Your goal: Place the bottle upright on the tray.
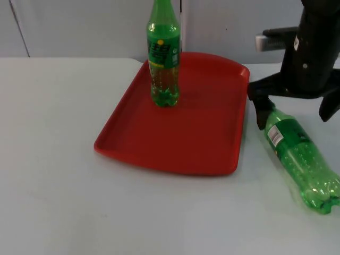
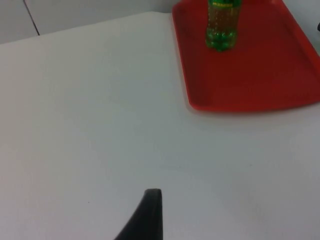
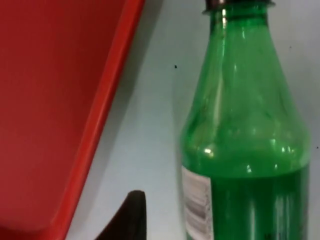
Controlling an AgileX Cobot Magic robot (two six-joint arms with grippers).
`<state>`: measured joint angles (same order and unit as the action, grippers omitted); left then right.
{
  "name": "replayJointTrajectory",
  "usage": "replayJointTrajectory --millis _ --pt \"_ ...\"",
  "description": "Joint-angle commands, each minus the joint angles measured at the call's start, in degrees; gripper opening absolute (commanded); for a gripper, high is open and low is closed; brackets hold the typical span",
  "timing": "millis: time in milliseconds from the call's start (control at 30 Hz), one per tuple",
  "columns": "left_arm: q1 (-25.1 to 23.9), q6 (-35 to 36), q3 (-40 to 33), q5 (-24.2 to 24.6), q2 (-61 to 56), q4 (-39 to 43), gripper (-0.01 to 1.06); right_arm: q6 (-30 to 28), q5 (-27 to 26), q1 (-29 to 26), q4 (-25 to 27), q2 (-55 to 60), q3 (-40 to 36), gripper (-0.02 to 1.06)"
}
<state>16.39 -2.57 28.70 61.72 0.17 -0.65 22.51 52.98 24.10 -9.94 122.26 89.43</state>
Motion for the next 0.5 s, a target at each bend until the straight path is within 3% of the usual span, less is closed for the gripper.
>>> replayJointTrajectory --millis 0,467 --pt "0.09 0.48 -0.28 -0.11 -0.17 0.06 0.93 -0.24 -1.69 -0.85 -0.09 0.72 0.34 1.05" --pt "0.09 0.48 -0.28 -0.11 -0.17 0.17 0.93 -0.72 -6.92 -0.82 1.12 5.35 0.34 1.05"
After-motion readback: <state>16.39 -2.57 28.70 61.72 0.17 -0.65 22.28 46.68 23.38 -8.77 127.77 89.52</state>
